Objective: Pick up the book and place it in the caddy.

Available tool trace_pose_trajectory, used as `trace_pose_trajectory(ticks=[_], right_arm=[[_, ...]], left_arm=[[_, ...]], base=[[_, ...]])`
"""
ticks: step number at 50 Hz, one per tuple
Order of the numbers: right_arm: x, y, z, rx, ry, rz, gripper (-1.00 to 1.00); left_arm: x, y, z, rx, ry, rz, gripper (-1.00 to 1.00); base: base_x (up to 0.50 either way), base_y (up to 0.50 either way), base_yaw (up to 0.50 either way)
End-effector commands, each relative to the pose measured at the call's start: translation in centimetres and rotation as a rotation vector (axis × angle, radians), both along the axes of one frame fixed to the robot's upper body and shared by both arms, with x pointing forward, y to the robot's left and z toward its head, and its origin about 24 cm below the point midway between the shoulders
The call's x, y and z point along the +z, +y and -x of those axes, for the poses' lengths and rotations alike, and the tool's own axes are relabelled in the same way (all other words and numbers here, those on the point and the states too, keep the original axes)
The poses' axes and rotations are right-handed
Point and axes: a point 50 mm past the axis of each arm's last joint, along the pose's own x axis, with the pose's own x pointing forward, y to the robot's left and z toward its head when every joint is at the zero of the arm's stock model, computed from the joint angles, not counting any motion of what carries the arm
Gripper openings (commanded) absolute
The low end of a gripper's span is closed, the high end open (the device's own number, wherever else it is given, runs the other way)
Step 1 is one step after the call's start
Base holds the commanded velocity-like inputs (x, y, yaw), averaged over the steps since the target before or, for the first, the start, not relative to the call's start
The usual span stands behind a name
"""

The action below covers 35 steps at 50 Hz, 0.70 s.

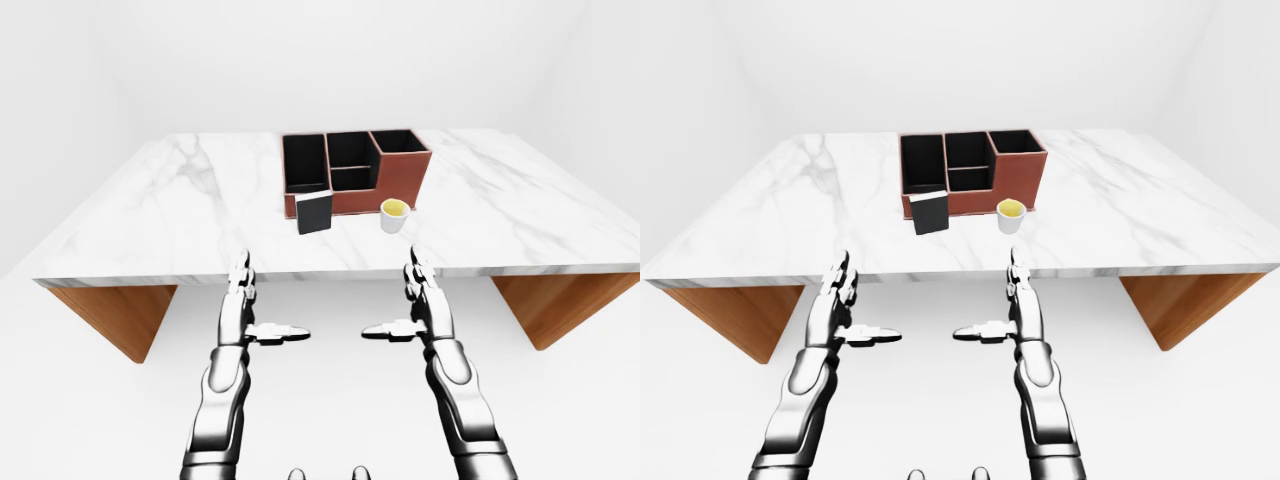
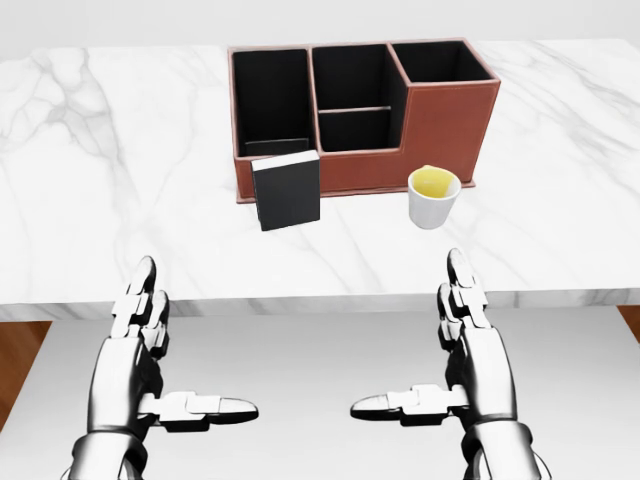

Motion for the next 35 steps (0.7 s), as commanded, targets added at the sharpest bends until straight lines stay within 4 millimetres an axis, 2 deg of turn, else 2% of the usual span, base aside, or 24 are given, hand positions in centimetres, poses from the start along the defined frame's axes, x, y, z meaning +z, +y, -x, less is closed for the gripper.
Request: trace_pose_trajectory(ticks=[1, 8, 28, 29, 35], right_arm=[[-0.15, -0.40, -0.05, 0.029, 0.002, 0.029, 1.00], [-0.53, -0.42, 0.17, 0.061, 0.012, -0.028, 1.00], [-0.53, -0.75, 0.02, 0.043, 0.018, -0.009, 1.00], [-0.47, -0.62, 0.11, 0.058, 0.020, -0.045, 1.00], [-0.50, -0.64, 0.09, 0.058, 0.020, -0.025, 1.00]], left_arm=[[-0.15, 0.52, -0.30, 0.000, 0.000, -0.022, 1.00], [-0.13, 0.53, -0.26, 0.003, 0.003, -0.029, 1.00], [-0.09, 0.48, -0.10, 0.002, 0.003, -0.039, 1.00], [-0.10, 0.48, -0.12, 0.001, 0.002, -0.040, 1.00], [-0.07, 0.50, -0.17, 0.001, 0.002, -0.040, 1.00]], base=[[0.00, 0.00, 0.00], [0.00, 0.00, 0.00], [0.00, 0.00, 0.00], [0.00, 0.00, 0.00], [0.46, 0.00, 0.00]])
